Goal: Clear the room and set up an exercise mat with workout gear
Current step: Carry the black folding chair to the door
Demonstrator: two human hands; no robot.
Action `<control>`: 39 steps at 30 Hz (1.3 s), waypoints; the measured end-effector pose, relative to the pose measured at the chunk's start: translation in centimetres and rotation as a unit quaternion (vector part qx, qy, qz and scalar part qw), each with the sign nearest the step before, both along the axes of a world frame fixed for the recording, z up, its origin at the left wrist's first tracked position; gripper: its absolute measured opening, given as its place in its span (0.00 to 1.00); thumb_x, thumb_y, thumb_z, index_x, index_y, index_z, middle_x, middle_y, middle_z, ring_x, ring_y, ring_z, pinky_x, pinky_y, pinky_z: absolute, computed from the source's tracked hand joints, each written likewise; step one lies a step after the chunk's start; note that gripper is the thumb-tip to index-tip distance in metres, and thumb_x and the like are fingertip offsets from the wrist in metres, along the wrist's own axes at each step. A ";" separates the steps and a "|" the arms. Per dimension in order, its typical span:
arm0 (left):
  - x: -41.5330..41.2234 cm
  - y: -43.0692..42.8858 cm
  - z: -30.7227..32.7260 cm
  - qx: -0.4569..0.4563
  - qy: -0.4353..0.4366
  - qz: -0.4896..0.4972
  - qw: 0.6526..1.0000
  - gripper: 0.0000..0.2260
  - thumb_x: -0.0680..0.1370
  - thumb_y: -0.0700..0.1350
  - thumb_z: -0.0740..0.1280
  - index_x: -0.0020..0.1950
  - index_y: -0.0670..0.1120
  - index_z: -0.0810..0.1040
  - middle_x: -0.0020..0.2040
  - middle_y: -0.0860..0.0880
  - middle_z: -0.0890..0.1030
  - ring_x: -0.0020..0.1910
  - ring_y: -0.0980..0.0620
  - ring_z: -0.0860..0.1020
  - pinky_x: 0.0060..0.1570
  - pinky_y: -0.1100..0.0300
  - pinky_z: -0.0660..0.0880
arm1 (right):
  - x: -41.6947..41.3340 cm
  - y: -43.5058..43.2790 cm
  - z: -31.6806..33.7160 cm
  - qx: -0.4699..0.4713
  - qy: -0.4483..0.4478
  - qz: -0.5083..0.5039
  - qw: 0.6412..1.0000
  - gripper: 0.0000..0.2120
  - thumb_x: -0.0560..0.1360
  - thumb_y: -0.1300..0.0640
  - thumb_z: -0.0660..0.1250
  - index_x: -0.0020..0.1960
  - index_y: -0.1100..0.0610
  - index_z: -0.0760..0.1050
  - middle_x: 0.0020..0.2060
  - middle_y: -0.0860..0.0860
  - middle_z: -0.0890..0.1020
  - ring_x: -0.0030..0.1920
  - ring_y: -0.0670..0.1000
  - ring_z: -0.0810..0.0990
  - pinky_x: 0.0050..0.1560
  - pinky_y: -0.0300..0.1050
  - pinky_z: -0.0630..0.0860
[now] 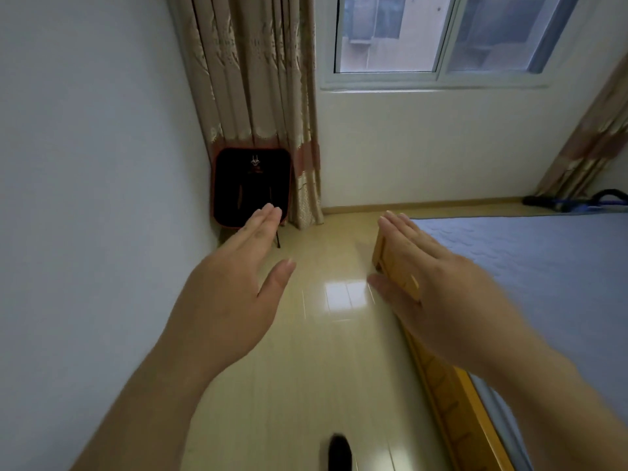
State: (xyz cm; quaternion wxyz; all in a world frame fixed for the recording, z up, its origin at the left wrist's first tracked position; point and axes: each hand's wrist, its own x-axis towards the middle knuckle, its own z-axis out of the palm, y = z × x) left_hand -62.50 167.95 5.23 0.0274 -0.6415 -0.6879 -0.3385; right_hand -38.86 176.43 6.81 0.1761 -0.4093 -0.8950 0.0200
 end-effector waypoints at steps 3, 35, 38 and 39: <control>-2.3 7.2 -2.0 -0.028 -0.050 0.023 0.998 0.28 0.82 0.55 0.60 0.81 0.58 0.55 0.78 0.64 0.56 0.75 0.68 0.55 0.73 0.67 0.54 | -3.0 6.8 -1.3 -0.039 0.053 -0.007 0.998 0.33 0.81 0.38 0.53 0.81 0.43 0.44 0.76 0.33 0.46 0.76 0.33 0.41 0.72 0.31 0.43; -33.9 80.3 -2.9 -0.053 -0.138 0.085 0.985 0.22 0.82 0.53 0.63 0.77 0.55 0.67 0.74 0.60 0.68 0.69 0.68 0.63 0.67 0.71 0.59 | -36.4 80.5 -1.7 -0.069 0.031 0.067 0.995 0.29 0.83 0.44 0.59 0.81 0.50 0.56 0.78 0.44 0.59 0.73 0.47 0.71 0.73 0.38 0.58; -35.6 86.4 -4.0 -0.071 -0.139 0.103 0.982 0.22 0.82 0.53 0.63 0.77 0.55 0.67 0.74 0.60 0.68 0.68 0.69 0.62 0.63 0.78 0.56 | -38.4 87.2 -2.7 -0.082 0.034 0.084 0.992 0.29 0.83 0.45 0.59 0.81 0.50 0.56 0.78 0.43 0.58 0.76 0.43 0.63 0.75 0.35 0.53; -36.1 88.2 -4.5 -0.076 -0.142 0.106 0.981 0.22 0.82 0.53 0.63 0.77 0.55 0.67 0.74 0.60 0.69 0.66 0.71 0.61 0.59 0.83 0.55 | -39.1 89.4 -3.2 -0.088 0.036 0.091 0.991 0.29 0.83 0.45 0.59 0.81 0.51 0.57 0.78 0.43 0.59 0.77 0.42 0.59 0.74 0.31 0.50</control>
